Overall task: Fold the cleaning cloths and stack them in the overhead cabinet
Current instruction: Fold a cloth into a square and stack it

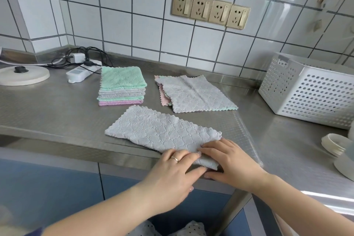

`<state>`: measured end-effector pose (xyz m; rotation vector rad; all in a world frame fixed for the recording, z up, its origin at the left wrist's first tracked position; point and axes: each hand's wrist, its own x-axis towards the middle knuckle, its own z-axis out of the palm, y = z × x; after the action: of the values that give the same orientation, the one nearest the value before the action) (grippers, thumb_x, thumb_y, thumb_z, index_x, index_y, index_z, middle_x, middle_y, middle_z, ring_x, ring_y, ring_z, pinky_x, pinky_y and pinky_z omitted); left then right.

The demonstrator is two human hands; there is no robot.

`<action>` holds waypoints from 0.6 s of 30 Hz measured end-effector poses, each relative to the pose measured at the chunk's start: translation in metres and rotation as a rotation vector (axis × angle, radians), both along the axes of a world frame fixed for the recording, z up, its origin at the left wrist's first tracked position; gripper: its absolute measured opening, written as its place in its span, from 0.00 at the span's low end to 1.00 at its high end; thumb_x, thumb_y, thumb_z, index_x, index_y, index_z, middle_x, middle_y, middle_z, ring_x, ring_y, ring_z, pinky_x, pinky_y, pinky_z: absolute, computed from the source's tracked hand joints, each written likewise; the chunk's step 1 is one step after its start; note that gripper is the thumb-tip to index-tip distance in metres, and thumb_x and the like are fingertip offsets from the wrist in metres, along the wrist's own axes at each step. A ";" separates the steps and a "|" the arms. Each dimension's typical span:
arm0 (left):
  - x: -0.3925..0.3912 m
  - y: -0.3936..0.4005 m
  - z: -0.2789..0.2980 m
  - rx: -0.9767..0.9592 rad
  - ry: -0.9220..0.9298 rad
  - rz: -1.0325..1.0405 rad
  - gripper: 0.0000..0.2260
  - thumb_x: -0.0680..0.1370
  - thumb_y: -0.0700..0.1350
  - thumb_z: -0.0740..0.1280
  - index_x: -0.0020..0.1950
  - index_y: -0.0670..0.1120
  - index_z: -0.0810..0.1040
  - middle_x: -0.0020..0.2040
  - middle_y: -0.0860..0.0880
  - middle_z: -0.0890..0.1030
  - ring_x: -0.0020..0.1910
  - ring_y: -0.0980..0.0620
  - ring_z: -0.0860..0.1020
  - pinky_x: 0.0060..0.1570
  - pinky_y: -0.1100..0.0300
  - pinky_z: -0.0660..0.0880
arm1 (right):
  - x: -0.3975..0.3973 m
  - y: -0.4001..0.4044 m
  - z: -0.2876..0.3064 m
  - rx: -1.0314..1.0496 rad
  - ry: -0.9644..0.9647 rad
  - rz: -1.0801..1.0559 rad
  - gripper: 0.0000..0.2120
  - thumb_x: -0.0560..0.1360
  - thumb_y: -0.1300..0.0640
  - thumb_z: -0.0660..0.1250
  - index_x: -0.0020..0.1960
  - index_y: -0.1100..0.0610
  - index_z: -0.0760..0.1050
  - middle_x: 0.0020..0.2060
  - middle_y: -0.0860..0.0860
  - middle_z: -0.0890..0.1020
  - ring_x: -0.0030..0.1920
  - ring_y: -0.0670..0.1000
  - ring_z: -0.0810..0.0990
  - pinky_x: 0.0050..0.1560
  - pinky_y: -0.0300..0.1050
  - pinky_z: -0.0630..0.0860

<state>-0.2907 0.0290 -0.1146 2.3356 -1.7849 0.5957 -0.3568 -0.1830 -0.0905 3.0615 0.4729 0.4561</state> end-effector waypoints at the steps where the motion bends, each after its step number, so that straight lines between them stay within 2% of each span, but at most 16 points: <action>1: 0.001 0.001 0.001 -0.052 -0.009 -0.006 0.21 0.68 0.54 0.67 0.60 0.53 0.72 0.61 0.49 0.76 0.55 0.48 0.77 0.53 0.54 0.66 | 0.000 0.001 0.000 0.015 -0.020 0.011 0.25 0.67 0.39 0.70 0.60 0.49 0.74 0.52 0.45 0.79 0.50 0.48 0.78 0.55 0.44 0.75; 5: 0.005 0.008 -0.002 -0.228 0.027 -0.057 0.17 0.72 0.49 0.64 0.60 0.49 0.74 0.57 0.51 0.77 0.52 0.51 0.76 0.52 0.56 0.68 | -0.001 0.001 0.002 0.090 -0.094 0.051 0.15 0.72 0.44 0.68 0.55 0.51 0.78 0.47 0.44 0.80 0.44 0.48 0.79 0.52 0.44 0.74; 8: 0.009 0.018 0.000 -0.400 0.180 -0.084 0.17 0.74 0.47 0.65 0.62 0.47 0.73 0.57 0.51 0.73 0.54 0.53 0.74 0.56 0.60 0.71 | 0.003 0.002 0.008 0.182 -0.136 0.017 0.11 0.72 0.47 0.66 0.52 0.50 0.76 0.46 0.42 0.80 0.45 0.46 0.79 0.64 0.45 0.68; 10: 0.011 0.028 0.002 -0.531 0.338 -0.080 0.18 0.74 0.45 0.64 0.64 0.46 0.73 0.59 0.53 0.72 0.56 0.57 0.73 0.59 0.67 0.69 | 0.006 0.003 0.017 0.286 -0.102 -0.050 0.10 0.72 0.46 0.65 0.49 0.49 0.76 0.43 0.39 0.79 0.43 0.40 0.77 0.65 0.39 0.65; 12: 0.015 0.043 0.005 -0.655 0.530 -0.031 0.20 0.75 0.47 0.64 0.67 0.49 0.71 0.61 0.57 0.70 0.54 0.62 0.73 0.56 0.73 0.67 | 0.014 0.008 0.031 0.472 -0.035 -0.127 0.05 0.72 0.48 0.67 0.45 0.47 0.76 0.37 0.40 0.80 0.40 0.39 0.77 0.52 0.31 0.69; 14: 0.017 0.053 0.009 -0.749 0.718 0.019 0.21 0.74 0.51 0.62 0.68 0.55 0.71 0.62 0.62 0.69 0.53 0.62 0.74 0.54 0.73 0.69 | 0.023 0.017 0.045 0.722 0.037 -0.162 0.03 0.72 0.54 0.71 0.42 0.52 0.77 0.34 0.45 0.81 0.36 0.41 0.77 0.41 0.33 0.70; 16: 0.025 0.065 0.013 -0.810 0.829 0.067 0.22 0.73 0.53 0.61 0.67 0.59 0.71 0.62 0.66 0.68 0.59 0.64 0.72 0.56 0.73 0.68 | 0.046 0.028 0.051 0.964 0.077 -0.180 0.05 0.73 0.59 0.70 0.39 0.59 0.77 0.29 0.46 0.80 0.31 0.40 0.75 0.36 0.30 0.69; 17: 0.030 0.071 0.013 -0.809 0.836 0.097 0.21 0.72 0.54 0.61 0.66 0.59 0.70 0.62 0.67 0.68 0.62 0.64 0.70 0.58 0.74 0.66 | 0.060 0.035 0.052 1.013 0.076 -0.204 0.08 0.74 0.59 0.69 0.39 0.62 0.76 0.28 0.48 0.78 0.31 0.42 0.74 0.35 0.31 0.67; 18: 0.037 0.077 0.013 -0.786 0.821 0.137 0.21 0.72 0.55 0.60 0.66 0.60 0.69 0.62 0.66 0.68 0.63 0.63 0.70 0.59 0.75 0.64 | 0.075 0.042 0.052 1.028 0.079 -0.223 0.12 0.74 0.57 0.69 0.39 0.65 0.74 0.29 0.54 0.76 0.33 0.44 0.71 0.36 0.35 0.66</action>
<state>-0.2540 0.1057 -0.1014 1.7440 -0.8159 0.2121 -0.2823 -0.1410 -0.0382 4.0342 -0.2068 0.7544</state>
